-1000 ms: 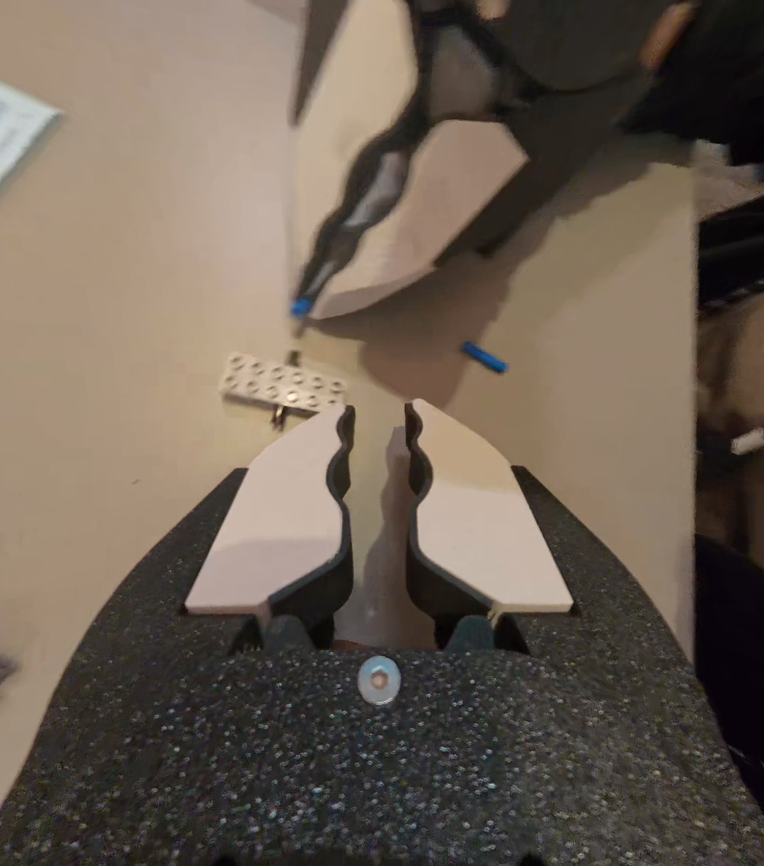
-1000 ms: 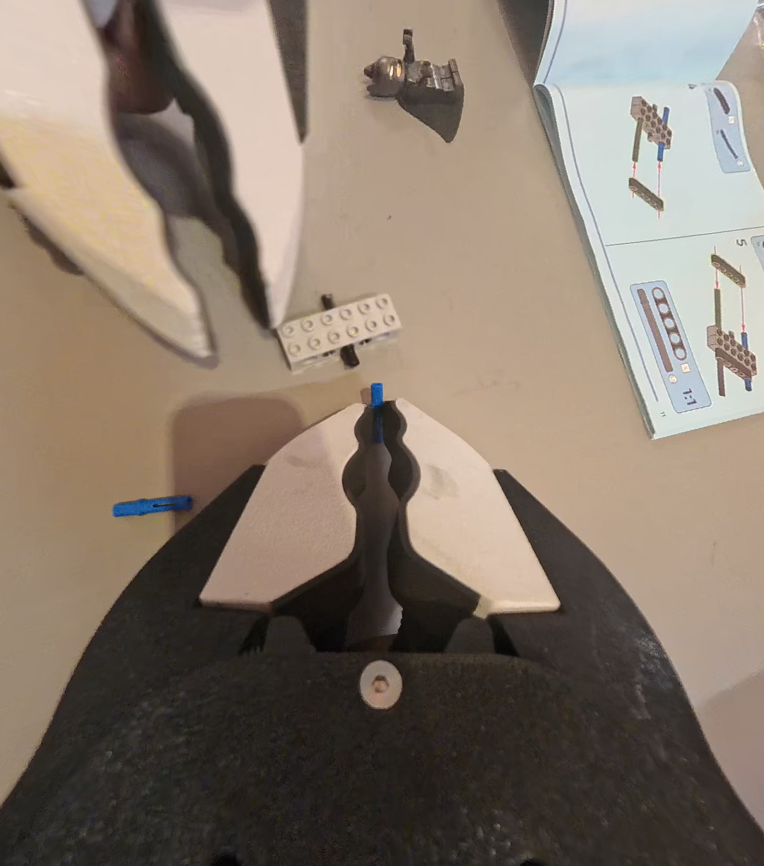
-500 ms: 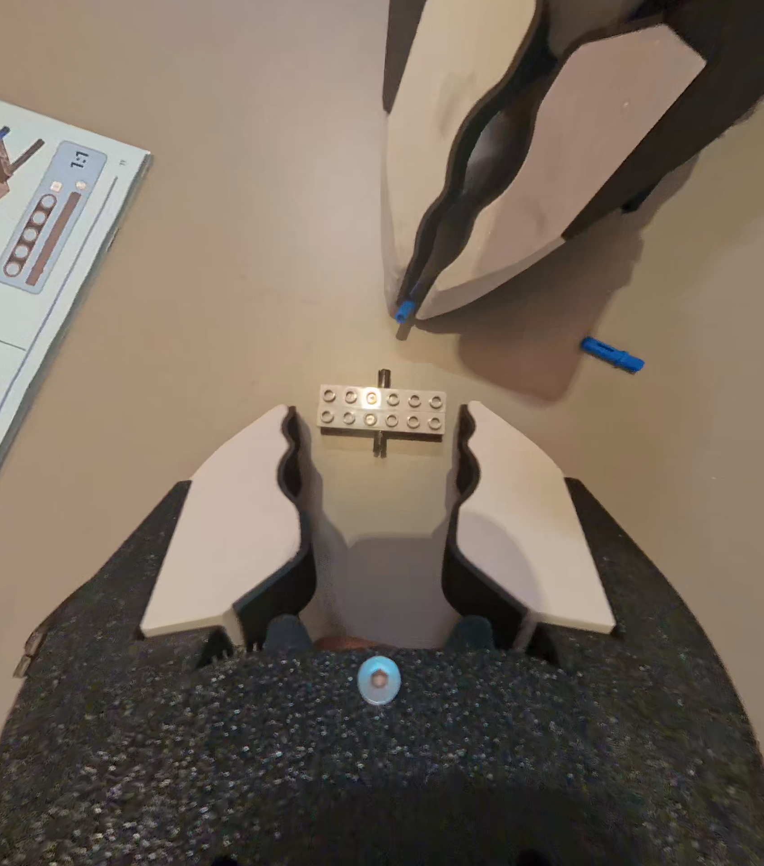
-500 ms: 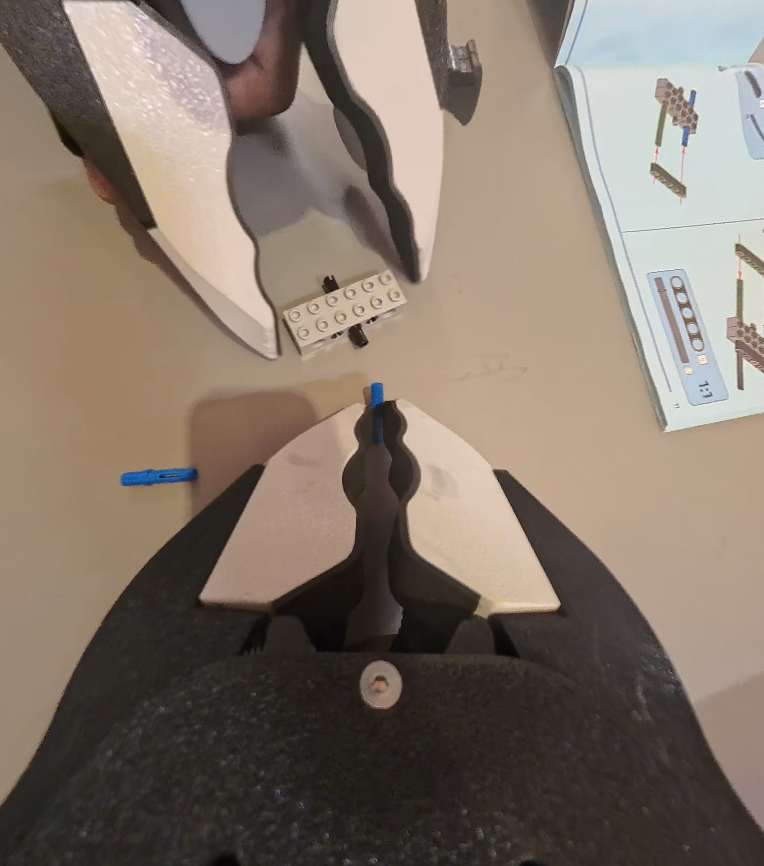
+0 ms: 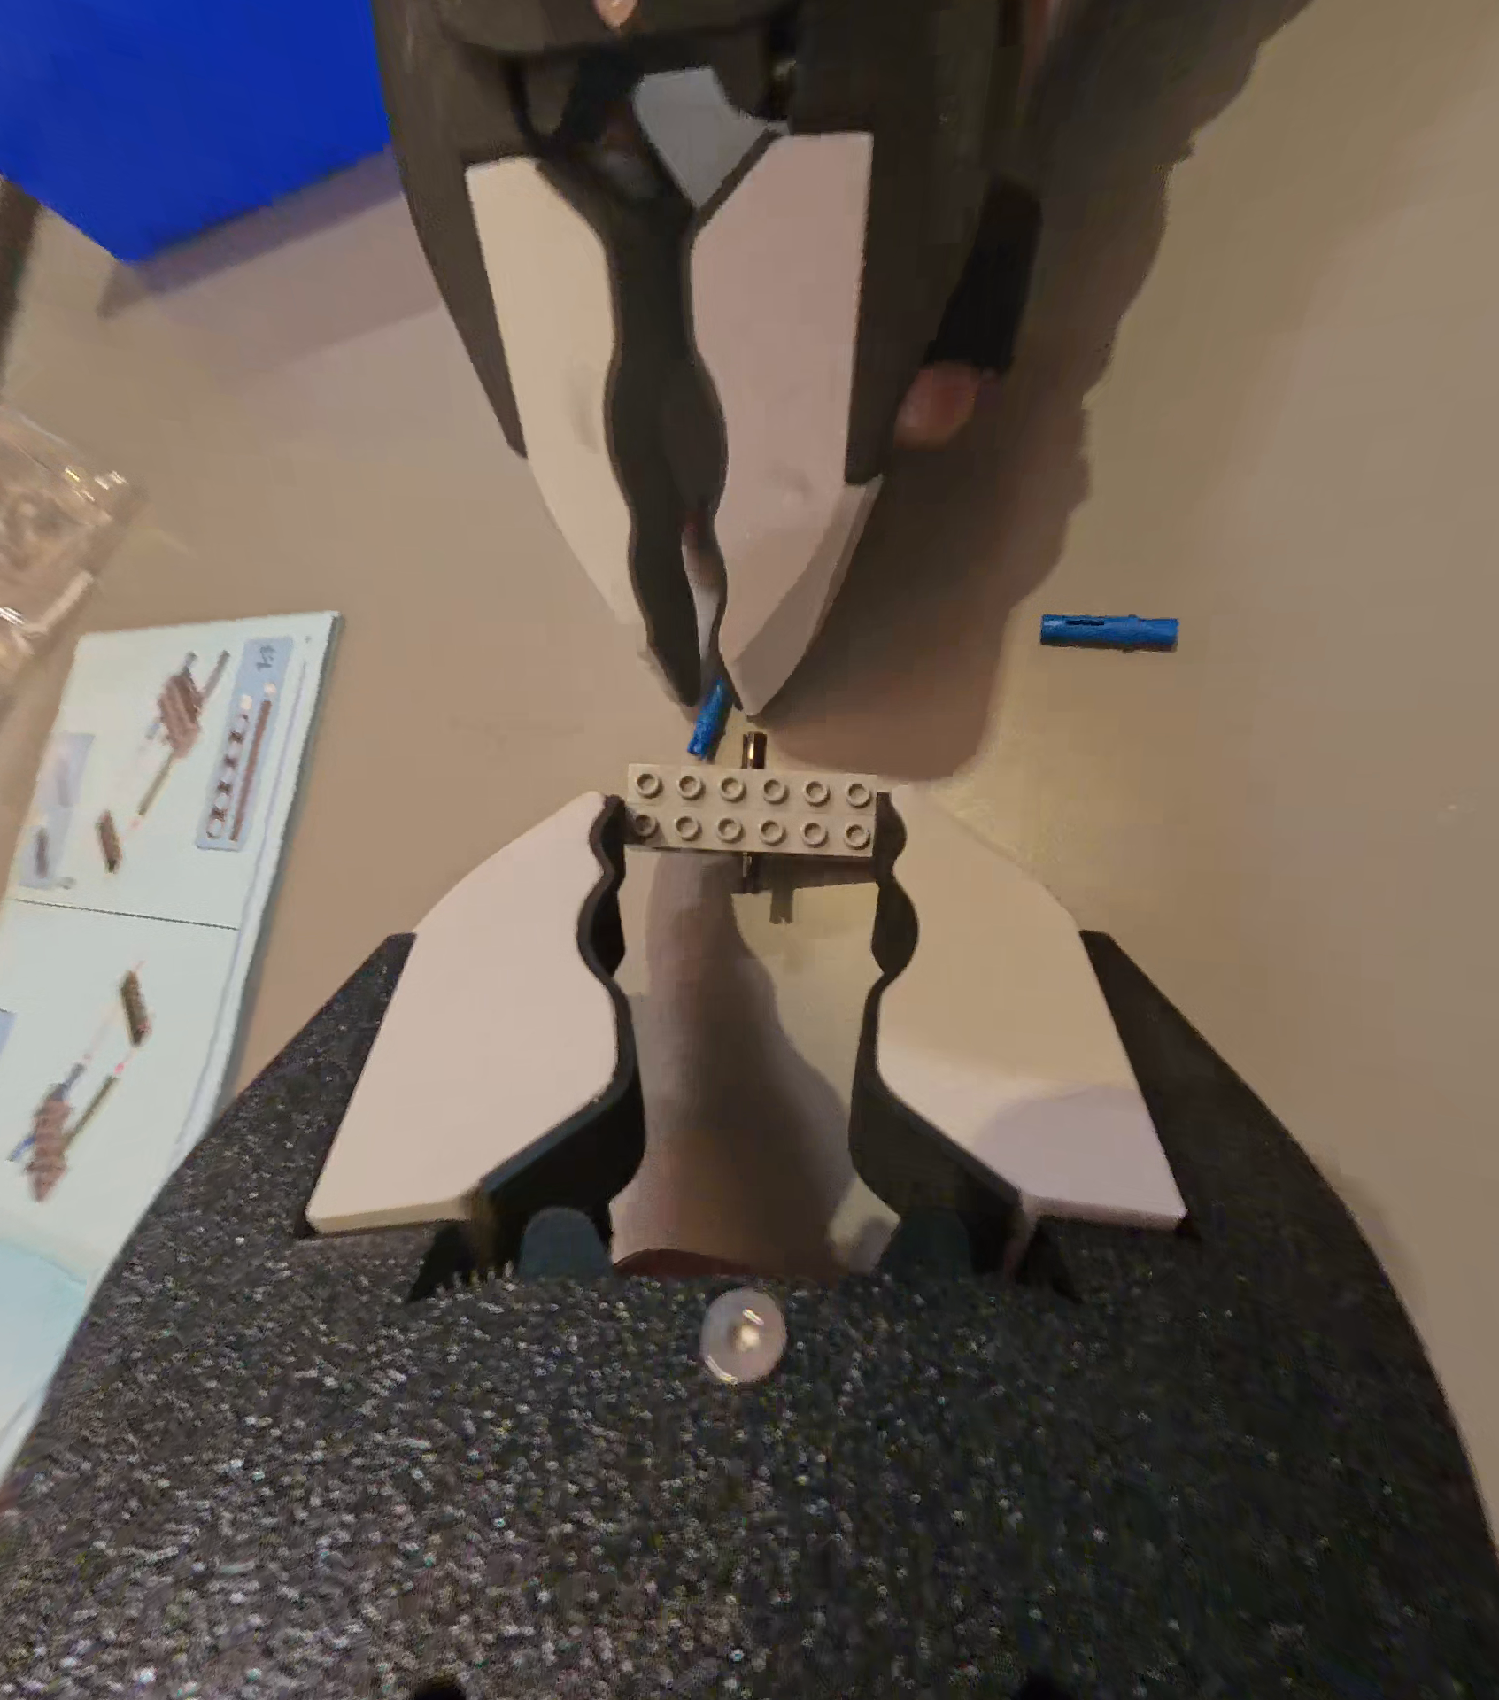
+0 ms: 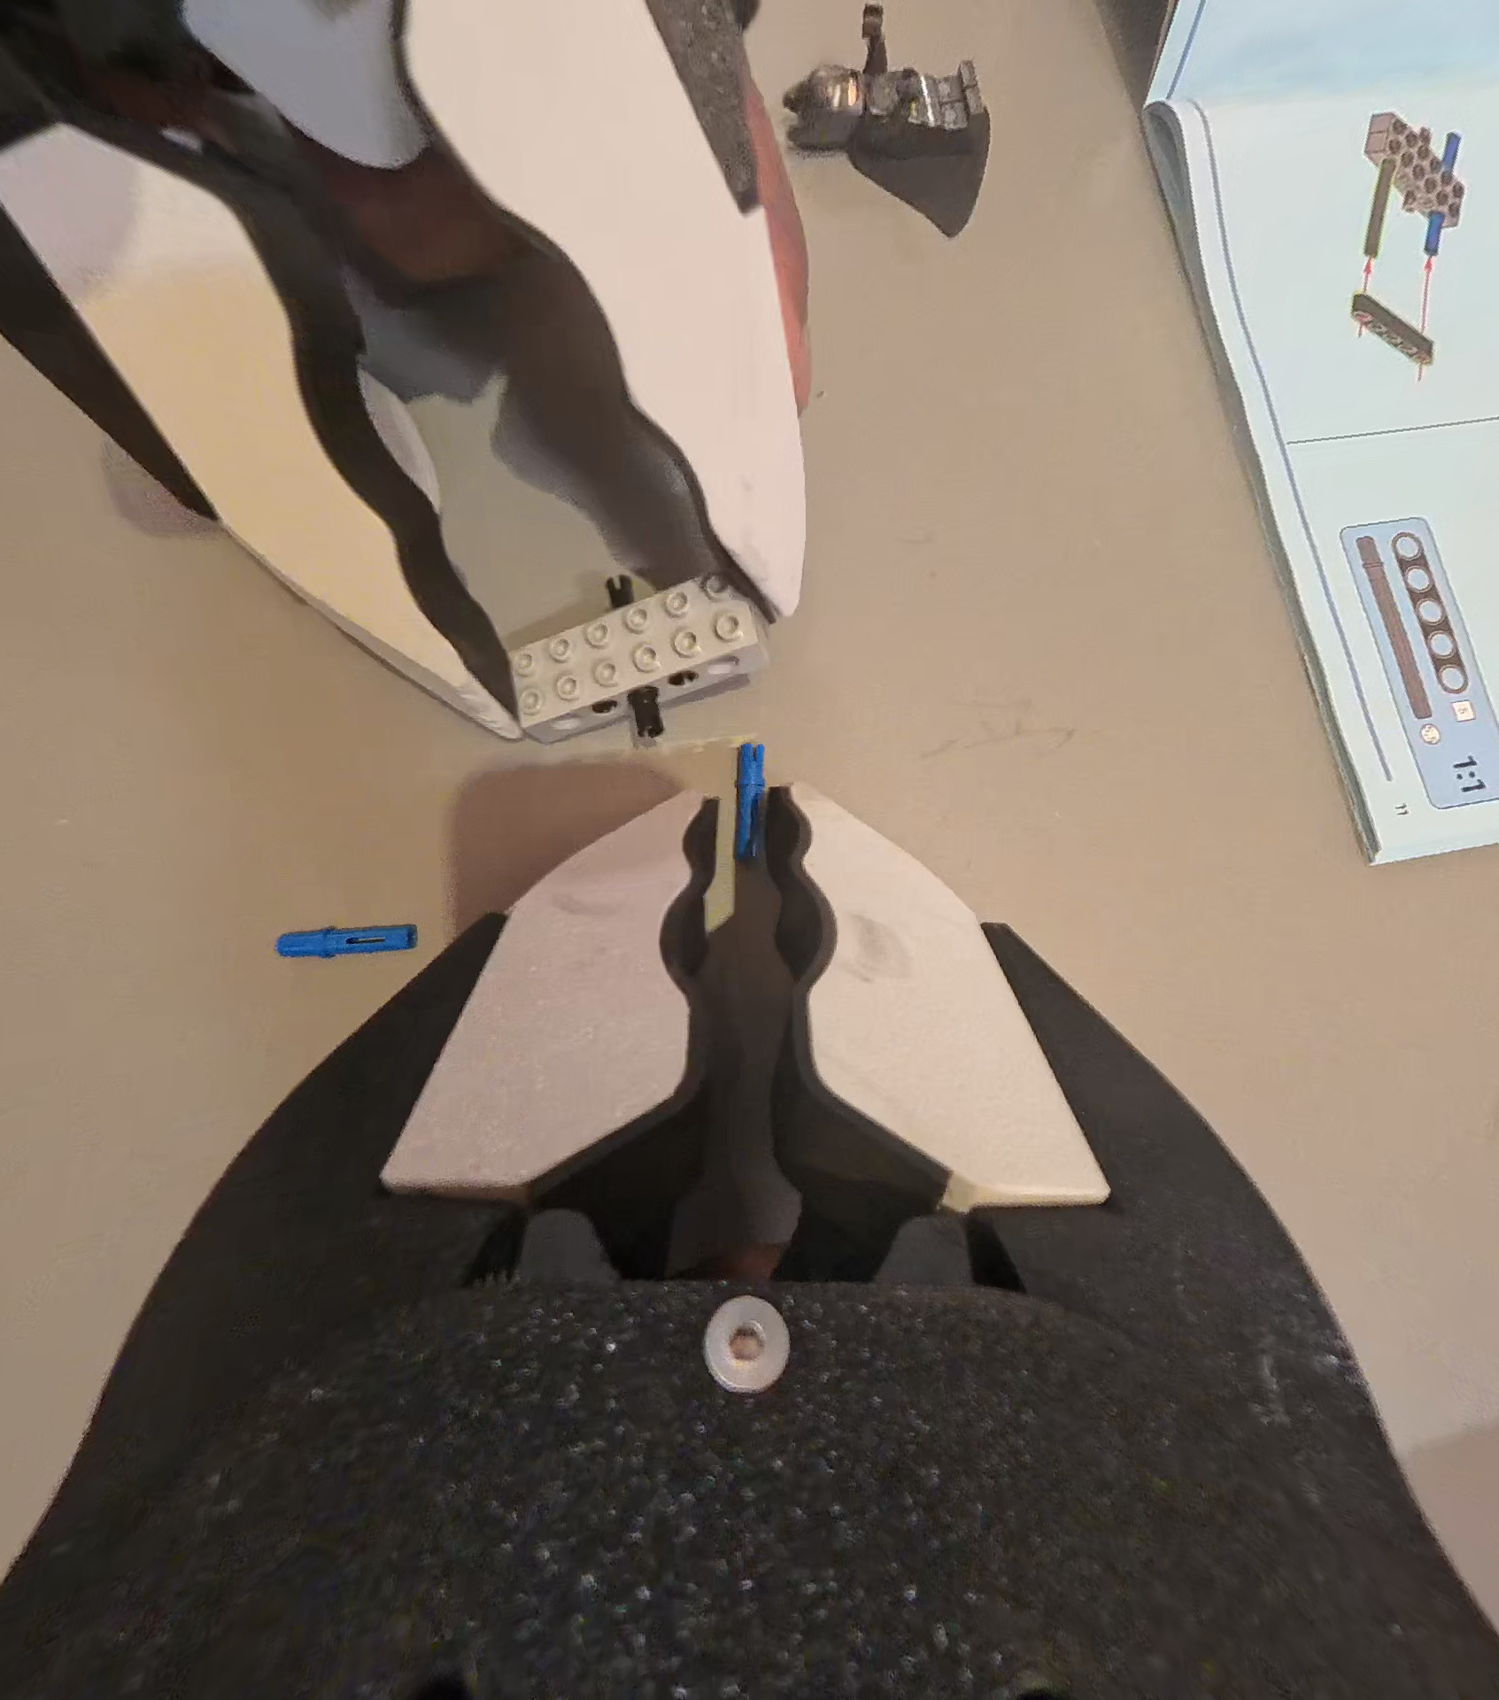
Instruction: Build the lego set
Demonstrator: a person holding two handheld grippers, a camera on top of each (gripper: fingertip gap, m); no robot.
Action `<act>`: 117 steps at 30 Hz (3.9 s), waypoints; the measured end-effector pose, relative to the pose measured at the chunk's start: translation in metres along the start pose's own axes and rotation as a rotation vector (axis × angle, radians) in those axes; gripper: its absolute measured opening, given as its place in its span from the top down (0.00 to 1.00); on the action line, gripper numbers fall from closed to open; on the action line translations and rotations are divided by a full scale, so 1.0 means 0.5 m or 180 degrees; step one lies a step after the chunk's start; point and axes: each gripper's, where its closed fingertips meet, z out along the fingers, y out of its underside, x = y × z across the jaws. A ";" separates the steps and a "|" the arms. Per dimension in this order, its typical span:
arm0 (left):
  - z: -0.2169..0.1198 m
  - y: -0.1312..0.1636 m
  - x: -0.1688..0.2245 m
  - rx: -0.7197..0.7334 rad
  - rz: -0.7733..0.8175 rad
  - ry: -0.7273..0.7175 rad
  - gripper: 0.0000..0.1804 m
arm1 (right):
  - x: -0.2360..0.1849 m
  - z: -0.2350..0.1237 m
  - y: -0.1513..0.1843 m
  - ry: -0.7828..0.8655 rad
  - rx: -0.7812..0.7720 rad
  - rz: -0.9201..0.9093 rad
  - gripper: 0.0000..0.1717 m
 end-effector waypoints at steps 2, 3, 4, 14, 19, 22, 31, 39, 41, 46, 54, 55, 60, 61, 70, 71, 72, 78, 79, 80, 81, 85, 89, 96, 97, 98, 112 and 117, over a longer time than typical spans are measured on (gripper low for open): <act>-0.004 -0.008 -0.002 0.0064 0.0260 -0.0171 0.71 | -0.001 -0.003 -0.004 -0.0074 0.0060 0.0065 0.93; -0.006 -0.015 -0.002 0.0117 0.0396 -0.0259 0.71 | -0.001 -0.006 -0.009 -0.0129 0.0121 0.0114 0.91; -0.009 -0.022 -0.001 0.0165 0.0532 -0.0340 0.71 | -0.003 -0.011 -0.016 -0.0200 0.0197 0.0175 0.91; -0.015 -0.032 -0.025 0.0137 0.1181 -0.1000 0.71 | -0.028 -0.040 -0.059 -0.0713 0.0652 0.0477 0.84; -0.017 -0.039 -0.034 0.0097 0.1265 -0.1190 0.71 | -0.028 -0.033 -0.071 -0.0620 0.0679 0.0574 0.83; -0.011 -0.043 -0.026 0.0063 0.1357 -0.1186 0.71 | -0.029 -0.025 -0.077 -0.0577 0.0706 0.0611 0.87; -0.051 -0.076 -0.021 0.0912 0.0340 -0.0601 0.69 | -0.041 -0.051 -0.089 -0.0716 0.1056 0.0226 0.92; -0.073 -0.099 0.001 0.1332 -0.0594 0.0342 0.82 | -0.077 -0.089 -0.127 -0.0949 0.1638 -0.0147 0.92; -0.073 -0.100 0.012 0.1313 -0.0666 0.0472 0.86 | -0.081 -0.092 -0.130 -0.0924 0.1693 -0.0242 0.92; -0.075 -0.097 0.004 0.1300 -0.0916 0.0533 0.91 | -0.066 -0.095 -0.135 -0.0709 0.1769 -0.0269 0.92; -0.091 -0.098 -0.019 0.1509 -0.1519 0.0746 0.94 | -0.035 -0.112 -0.143 -0.0049 0.1929 -0.0611 0.83; -0.092 -0.098 -0.019 0.1525 -0.1521 0.0758 0.94 | -0.032 -0.110 -0.143 0.0055 0.1910 -0.0684 0.81; -0.076 -0.092 0.004 0.1271 -0.1079 0.0663 0.94 | -0.051 -0.119 -0.154 -0.0197 0.2043 -0.0580 0.82; -0.073 -0.090 0.009 0.1224 -0.1002 0.0642 0.94 | -0.054 -0.121 -0.154 -0.0277 0.2043 -0.0540 0.84; -0.064 -0.086 -0.001 0.1148 -0.0798 0.0342 0.87 | -0.065 -0.111 -0.148 -0.0520 0.1885 -0.0356 0.93; -0.064 -0.088 0.000 0.1161 -0.0804 0.0351 0.87 | -0.068 -0.111 -0.149 -0.0564 0.1897 -0.0330 0.93; -0.064 -0.089 0.002 0.1169 -0.0798 0.0379 0.89 | -0.069 -0.109 -0.150 -0.0577 0.1899 -0.0314 0.93; -0.065 -0.077 -0.015 0.1116 -0.1000 0.0345 0.93 | -0.042 -0.102 -0.134 -0.0344 0.1727 -0.0315 0.89; -0.066 -0.071 -0.022 0.1093 -0.1053 0.0316 0.94 | -0.028 -0.097 -0.121 -0.0249 0.1599 -0.0311 0.86; -0.066 -0.063 -0.028 0.1042 -0.1100 0.0280 0.94 | -0.013 -0.089 -0.103 -0.0156 0.1423 -0.0319 0.85; -0.065 -0.053 -0.035 0.0972 -0.1147 0.0232 0.94 | -0.003 -0.078 -0.082 -0.0112 0.1221 -0.0320 0.85; -0.058 -0.032 -0.042 0.0788 -0.1268 0.0200 0.94 | 0.014 -0.042 -0.018 -0.0043 0.0526 -0.0253 0.85; -0.047 -0.018 -0.040 0.0600 -0.1365 0.0233 0.93 | 0.013 -0.015 0.001 -0.0044 0.0173 -0.0244 0.85; -0.035 0.010 -0.023 0.0279 -0.1671 0.0452 0.93 | 0.003 0.002 0.000 -0.0160 0.0006 -0.0140 0.90; -0.033 0.014 -0.021 0.0226 -0.1715 0.0475 0.93 | 0.003 0.002 0.000 -0.0140 -0.0003 -0.0154 0.95; -0.030 0.019 -0.019 0.0172 -0.1749 0.0498 0.93 | 0.004 0.002 0.001 -0.0099 -0.0013 -0.0178 0.98; -0.023 0.029 -0.001 -0.0009 -0.1625 0.0597 0.93 | -0.021 0.011 -0.019 0.0035 0.0108 -0.0553 0.98; -0.025 0.026 -0.001 0.0022 -0.1595 0.0584 0.93 | -0.019 0.006 -0.024 0.0021 0.0183 -0.0490 0.98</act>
